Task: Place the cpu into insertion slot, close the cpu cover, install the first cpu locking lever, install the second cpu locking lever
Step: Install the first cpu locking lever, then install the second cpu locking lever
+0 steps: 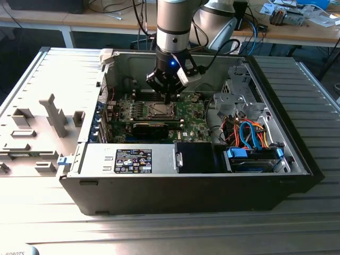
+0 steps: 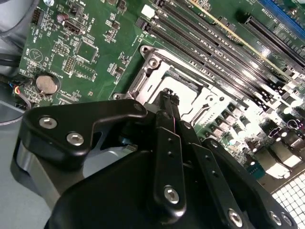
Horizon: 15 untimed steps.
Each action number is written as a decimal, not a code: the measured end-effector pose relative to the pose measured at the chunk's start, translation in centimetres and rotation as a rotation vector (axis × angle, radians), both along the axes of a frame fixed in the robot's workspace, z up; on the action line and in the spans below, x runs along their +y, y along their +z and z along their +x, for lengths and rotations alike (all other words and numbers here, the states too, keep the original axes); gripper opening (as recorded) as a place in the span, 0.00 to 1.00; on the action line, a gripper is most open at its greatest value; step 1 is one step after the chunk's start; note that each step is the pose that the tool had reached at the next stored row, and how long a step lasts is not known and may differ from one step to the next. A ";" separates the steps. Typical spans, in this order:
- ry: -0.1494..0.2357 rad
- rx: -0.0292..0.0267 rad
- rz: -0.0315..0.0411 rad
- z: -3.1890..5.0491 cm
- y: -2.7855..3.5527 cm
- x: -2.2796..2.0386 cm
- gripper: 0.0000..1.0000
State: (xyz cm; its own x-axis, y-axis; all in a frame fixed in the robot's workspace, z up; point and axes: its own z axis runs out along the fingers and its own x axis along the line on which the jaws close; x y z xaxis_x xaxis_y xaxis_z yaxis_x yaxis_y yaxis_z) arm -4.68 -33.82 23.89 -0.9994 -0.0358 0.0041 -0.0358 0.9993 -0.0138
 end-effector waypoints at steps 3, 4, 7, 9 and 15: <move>0.000 0.0000 0.0001 0.00 0.00 0.00 0.11; 0.000 0.0000 0.0000 0.00 0.01 0.00 0.11; 0.000 0.0001 0.0000 0.06 -0.01 -0.51 0.11; 0.000 0.0032 0.0001 0.95 -0.09 -1.20 0.11; 0.000 0.0043 0.0553 1.33 -0.26 -3.33 0.11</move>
State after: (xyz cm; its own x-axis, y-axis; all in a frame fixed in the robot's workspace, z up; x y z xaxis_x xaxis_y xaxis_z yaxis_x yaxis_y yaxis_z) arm -3.34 -37.15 23.63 -0.9993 -0.0361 0.0064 -0.0358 0.9985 0.0416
